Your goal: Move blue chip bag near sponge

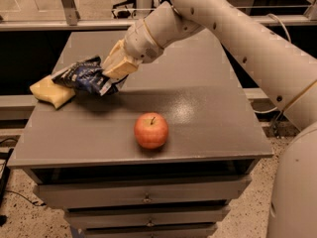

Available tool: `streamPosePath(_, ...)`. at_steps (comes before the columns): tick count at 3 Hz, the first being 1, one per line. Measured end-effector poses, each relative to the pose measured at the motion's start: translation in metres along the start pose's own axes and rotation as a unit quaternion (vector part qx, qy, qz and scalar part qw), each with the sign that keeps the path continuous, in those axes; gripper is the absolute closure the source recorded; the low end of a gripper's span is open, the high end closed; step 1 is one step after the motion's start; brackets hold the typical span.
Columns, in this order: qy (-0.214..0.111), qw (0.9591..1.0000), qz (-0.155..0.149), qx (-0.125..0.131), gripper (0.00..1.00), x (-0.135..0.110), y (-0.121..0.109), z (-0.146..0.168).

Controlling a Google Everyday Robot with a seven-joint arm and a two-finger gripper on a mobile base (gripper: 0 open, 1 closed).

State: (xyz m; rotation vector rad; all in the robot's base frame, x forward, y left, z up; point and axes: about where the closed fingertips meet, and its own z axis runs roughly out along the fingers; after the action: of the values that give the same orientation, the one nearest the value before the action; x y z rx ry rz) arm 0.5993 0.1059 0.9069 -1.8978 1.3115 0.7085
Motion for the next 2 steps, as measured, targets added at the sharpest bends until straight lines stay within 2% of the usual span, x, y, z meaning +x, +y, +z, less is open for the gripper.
streamPosePath(2,-0.012,0.9993,0.001,0.035,1.0,-0.002,-0.03,-0.017)
